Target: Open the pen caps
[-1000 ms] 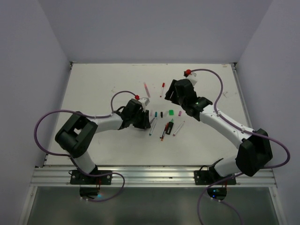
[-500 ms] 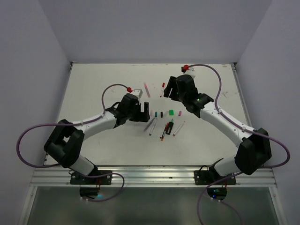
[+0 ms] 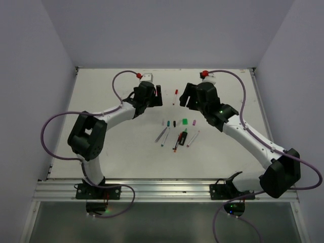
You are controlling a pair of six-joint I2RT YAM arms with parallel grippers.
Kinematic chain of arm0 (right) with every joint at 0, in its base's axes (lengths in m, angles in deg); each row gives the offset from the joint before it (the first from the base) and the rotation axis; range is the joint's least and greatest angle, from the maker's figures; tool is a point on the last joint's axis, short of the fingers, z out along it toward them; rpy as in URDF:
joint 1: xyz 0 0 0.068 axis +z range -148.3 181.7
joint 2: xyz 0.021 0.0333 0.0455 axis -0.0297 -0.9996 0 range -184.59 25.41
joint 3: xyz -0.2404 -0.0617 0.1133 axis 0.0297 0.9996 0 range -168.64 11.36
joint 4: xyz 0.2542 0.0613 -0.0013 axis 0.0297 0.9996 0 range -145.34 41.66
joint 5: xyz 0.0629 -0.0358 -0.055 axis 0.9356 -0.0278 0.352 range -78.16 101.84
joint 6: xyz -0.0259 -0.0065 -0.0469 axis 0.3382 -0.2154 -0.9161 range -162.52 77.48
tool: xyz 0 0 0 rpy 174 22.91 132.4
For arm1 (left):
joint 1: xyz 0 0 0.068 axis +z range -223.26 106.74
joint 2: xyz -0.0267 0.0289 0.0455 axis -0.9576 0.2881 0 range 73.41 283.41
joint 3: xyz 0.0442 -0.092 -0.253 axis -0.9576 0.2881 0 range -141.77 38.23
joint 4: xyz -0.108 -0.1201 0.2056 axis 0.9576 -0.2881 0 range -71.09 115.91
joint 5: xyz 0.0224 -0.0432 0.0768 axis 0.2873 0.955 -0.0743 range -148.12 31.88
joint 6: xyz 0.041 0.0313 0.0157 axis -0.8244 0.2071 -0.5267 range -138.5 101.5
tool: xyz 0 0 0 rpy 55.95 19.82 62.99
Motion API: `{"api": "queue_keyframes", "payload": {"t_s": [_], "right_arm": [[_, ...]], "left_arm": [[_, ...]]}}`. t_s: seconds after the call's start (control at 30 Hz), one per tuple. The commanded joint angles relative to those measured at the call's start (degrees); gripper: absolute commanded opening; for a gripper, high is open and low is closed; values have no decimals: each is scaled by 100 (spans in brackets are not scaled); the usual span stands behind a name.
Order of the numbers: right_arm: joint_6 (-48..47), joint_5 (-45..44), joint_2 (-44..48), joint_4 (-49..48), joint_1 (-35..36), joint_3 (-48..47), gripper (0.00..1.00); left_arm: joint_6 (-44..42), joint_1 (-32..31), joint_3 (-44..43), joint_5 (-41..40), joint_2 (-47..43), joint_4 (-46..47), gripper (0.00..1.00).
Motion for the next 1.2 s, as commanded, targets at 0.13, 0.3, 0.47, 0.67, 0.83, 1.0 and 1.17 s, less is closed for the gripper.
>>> {"api": "queue_keyframes", "payload": {"t_s": [0.13, 0.3, 0.47, 0.67, 0.83, 1.0, 1.17], "right_arm": [[-252, -172, 367, -6, -85, 113, 68], [-234, -84, 384, -6, -137, 236, 68], [-146, -23, 420, -111, -164, 420, 68], [-120, 39, 402, -173, -217, 482, 68], [-76, 91, 428, -234, -269, 596, 68], [12, 223, 411, -296, -304, 649, 68], [91, 329, 367, -348, -313, 693, 68]], "left_arm": [[-146, 11, -1078, -1054, 1214, 733, 76], [-216, 37, -1676, -1124, 1760, 812, 73], [-331, 46, -2292, -1098, 2393, 384, 66], [-287, 73, -2723, -1010, 2851, -206, 57], [-304, 81, -2803, -1045, 2974, -461, 56], [-287, 108, -2645, -1037, 2948, -699, 48], [-287, 152, -2250, -922, 2667, -743, 22]]}}
